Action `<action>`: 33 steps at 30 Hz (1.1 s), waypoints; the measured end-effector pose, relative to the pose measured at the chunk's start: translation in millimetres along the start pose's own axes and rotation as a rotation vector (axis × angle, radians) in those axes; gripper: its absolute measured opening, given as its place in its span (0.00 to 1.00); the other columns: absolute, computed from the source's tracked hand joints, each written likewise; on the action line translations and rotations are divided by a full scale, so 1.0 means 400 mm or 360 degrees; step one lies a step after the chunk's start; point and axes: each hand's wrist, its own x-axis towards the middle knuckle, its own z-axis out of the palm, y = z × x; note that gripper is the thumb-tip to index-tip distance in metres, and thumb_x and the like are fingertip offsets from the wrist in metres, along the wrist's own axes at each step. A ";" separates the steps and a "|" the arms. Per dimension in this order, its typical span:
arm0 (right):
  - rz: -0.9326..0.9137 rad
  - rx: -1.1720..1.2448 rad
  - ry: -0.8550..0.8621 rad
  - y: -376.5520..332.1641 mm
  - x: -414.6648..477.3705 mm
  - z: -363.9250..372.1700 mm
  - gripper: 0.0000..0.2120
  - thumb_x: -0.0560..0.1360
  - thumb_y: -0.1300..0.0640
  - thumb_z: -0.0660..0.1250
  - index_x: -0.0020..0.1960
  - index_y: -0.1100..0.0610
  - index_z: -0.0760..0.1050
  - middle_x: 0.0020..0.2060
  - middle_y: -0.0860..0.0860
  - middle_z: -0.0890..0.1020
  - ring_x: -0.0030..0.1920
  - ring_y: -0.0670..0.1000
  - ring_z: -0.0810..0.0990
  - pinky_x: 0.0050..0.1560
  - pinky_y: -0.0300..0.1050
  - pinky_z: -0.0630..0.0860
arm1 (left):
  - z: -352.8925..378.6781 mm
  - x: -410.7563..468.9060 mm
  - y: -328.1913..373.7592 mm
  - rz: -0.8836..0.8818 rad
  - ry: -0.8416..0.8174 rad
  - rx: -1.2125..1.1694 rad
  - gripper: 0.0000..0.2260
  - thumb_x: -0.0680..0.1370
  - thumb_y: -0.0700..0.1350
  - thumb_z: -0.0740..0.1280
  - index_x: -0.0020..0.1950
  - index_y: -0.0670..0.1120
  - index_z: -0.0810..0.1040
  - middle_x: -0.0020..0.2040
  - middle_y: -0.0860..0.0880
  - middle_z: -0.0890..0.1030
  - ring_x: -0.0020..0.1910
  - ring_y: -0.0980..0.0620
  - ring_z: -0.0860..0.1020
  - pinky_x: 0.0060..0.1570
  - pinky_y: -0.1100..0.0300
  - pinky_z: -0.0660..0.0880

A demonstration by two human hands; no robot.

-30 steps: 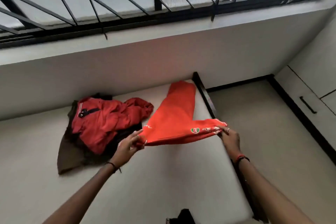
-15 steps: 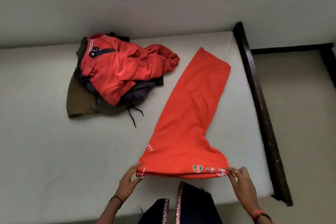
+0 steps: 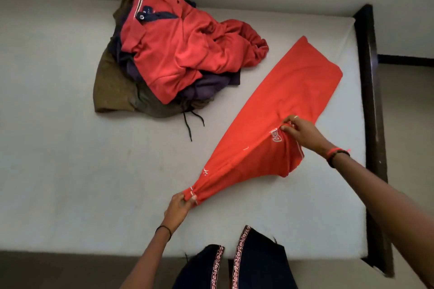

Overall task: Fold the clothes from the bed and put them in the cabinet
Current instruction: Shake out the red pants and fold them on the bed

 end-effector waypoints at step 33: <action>-0.0739 -0.0601 -0.0060 -0.261 -0.224 0.644 0.50 0.58 0.48 0.79 0.71 0.66 0.60 0.71 0.61 0.67 0.72 0.58 0.62 0.71 0.54 0.54 | -0.099 -0.006 0.196 -0.0477 -0.0035 -0.0283 0.13 0.74 0.51 0.70 0.35 0.44 0.75 0.32 0.49 0.73 0.35 0.53 0.70 0.35 0.63 0.67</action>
